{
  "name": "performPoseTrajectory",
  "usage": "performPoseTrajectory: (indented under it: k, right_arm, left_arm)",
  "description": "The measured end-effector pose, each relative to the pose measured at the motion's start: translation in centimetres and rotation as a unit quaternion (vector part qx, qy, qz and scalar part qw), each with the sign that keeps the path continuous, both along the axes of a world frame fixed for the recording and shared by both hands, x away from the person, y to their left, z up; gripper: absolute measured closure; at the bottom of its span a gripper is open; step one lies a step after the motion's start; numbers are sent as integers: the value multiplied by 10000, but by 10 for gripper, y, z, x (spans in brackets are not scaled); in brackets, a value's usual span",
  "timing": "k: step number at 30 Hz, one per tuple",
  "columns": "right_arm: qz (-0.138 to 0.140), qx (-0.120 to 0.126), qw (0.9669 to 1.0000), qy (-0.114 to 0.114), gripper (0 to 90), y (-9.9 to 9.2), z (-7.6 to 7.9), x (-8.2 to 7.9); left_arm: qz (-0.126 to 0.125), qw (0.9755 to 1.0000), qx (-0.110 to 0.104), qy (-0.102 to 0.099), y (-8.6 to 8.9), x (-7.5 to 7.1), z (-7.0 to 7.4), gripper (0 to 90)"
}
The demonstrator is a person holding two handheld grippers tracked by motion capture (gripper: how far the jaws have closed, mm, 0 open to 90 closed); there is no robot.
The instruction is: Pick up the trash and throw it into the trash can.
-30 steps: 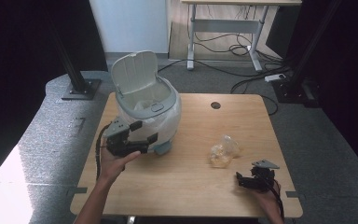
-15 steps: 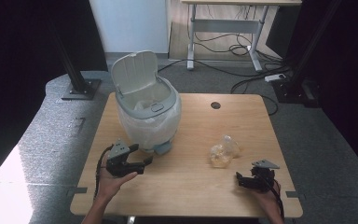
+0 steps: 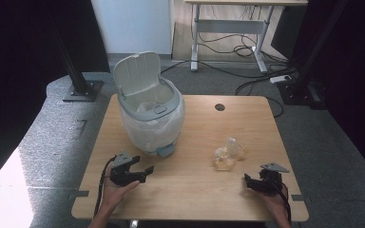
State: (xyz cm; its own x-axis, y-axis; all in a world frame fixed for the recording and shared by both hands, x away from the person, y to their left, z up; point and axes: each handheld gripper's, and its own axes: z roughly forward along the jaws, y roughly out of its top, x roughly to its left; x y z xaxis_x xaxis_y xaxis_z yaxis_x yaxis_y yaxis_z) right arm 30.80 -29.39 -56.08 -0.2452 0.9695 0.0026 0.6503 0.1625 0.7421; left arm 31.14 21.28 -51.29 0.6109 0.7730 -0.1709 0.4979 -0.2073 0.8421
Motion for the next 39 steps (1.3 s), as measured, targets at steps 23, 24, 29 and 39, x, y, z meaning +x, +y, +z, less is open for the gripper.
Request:
performPoseTrajectory:
  k: [23, 24, 29, 39]
  right_arm:
    - [244, 461, 9973, -516, 132, 4, 52, 41]
    - [244, 461, 9973, -516, 132, 4, 52, 41]
    - [361, 608, 9963, -486, 134, 16, 54, 61]
    - [449, 754, 9960, -150, 134, 34, 35, 92]
  left_arm:
    - [-83, 9990, 420, 138, -8, 3, -22, 253]
    - [-83, 9989, 433, 144, -8, 3, -23, 253]
    - [-34, 9990, 412, 152, -6, 2, -25, 254]
    - [-38, 9986, 477, 203, -7, 4, -28, 255]
